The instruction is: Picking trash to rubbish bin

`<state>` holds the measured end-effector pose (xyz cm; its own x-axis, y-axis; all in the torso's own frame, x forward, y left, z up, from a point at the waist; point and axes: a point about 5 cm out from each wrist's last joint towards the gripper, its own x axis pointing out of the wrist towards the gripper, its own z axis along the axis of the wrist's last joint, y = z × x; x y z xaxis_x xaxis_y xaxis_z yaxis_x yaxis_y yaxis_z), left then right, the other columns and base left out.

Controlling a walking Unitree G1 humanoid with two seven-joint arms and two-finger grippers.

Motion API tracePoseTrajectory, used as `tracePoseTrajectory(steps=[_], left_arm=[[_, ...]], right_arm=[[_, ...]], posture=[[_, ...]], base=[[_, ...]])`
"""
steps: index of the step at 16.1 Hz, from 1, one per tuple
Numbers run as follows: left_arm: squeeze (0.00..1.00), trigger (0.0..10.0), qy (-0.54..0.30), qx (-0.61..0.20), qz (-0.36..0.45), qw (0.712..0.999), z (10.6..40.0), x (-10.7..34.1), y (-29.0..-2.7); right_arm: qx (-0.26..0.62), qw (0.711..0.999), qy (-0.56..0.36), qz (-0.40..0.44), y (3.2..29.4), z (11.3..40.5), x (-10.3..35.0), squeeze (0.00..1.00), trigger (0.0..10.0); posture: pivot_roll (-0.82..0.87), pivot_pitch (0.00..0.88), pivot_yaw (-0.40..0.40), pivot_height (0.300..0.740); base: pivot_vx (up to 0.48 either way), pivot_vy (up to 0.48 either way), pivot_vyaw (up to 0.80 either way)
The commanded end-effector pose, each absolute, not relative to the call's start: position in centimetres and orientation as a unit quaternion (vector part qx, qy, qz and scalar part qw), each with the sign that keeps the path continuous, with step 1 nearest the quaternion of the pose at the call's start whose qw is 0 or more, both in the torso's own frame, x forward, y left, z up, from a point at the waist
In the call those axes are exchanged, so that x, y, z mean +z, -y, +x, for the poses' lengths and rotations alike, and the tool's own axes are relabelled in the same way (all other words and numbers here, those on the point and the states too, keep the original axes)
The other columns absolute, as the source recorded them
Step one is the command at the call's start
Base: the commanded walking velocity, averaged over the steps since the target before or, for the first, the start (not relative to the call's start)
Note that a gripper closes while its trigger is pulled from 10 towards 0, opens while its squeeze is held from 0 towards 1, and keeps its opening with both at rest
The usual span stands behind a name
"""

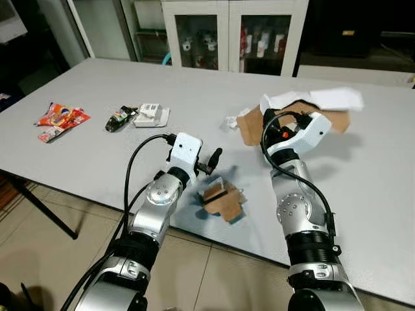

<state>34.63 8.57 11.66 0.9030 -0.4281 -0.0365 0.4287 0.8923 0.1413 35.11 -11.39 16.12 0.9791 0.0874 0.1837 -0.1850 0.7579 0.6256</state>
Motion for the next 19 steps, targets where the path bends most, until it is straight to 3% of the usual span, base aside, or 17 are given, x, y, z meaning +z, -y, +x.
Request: tracePoseTrajectory(steps=[1,6,11,17,18,19], left_arm=[[0.0,10.0,0.01,-0.219,0.078,0.973,35.1,12.6,-9.2],[0.0,10.0,-0.024,-0.28,0.031,0.959,35.5,13.1,-10.8],[0.0,10.0,-0.102,-0.393,0.004,0.914,33.7,11.1,-11.3],[0.0,10.0,-0.083,-0.434,-0.023,0.897,32.8,12.5,-12.2],[0.08,10.0,-0.071,-0.434,-0.027,0.898,32.5,12.8,-12.3],[0.63,10.0,-0.06,-0.433,-0.027,0.899,32.3,13.0,-12.4]], right_arm=[[0.083,0.934,0.072,0.34,10.8,35.3,16.5,0.0,10.0],[0.083,0.933,0.07,0.342,10.7,35.2,16.4,0.0,10.0],[0.085,0.934,0.068,0.341,10.6,35.3,16.3,0.0,10.0],[0.086,0.934,0.066,0.341,10.6,35.3,16.3,0.0,10.0],[0.085,0.934,0.065,0.341,10.7,35.3,16.3,0.0,10.0],[0.085,0.934,0.065,0.34,10.7,35.3,16.3,0.0,10.0]], posture=[[0.03,0.0,0.096,0.74],[0.03,0.0,0.098,0.74],[0.03,0.0,0.097,0.74],[0.04,0.0,0.095,0.74],[0.04,0.0,0.095,0.74],[0.04,0.0,0.094,0.74]], base=[[0.0,0.0,0.0],[0.0,0.0,0.0],[0.0,0.0,0.0],[0.0,0.0,0.0],[0.0,0.0,0.0],[0.0,0.0,0.0]])
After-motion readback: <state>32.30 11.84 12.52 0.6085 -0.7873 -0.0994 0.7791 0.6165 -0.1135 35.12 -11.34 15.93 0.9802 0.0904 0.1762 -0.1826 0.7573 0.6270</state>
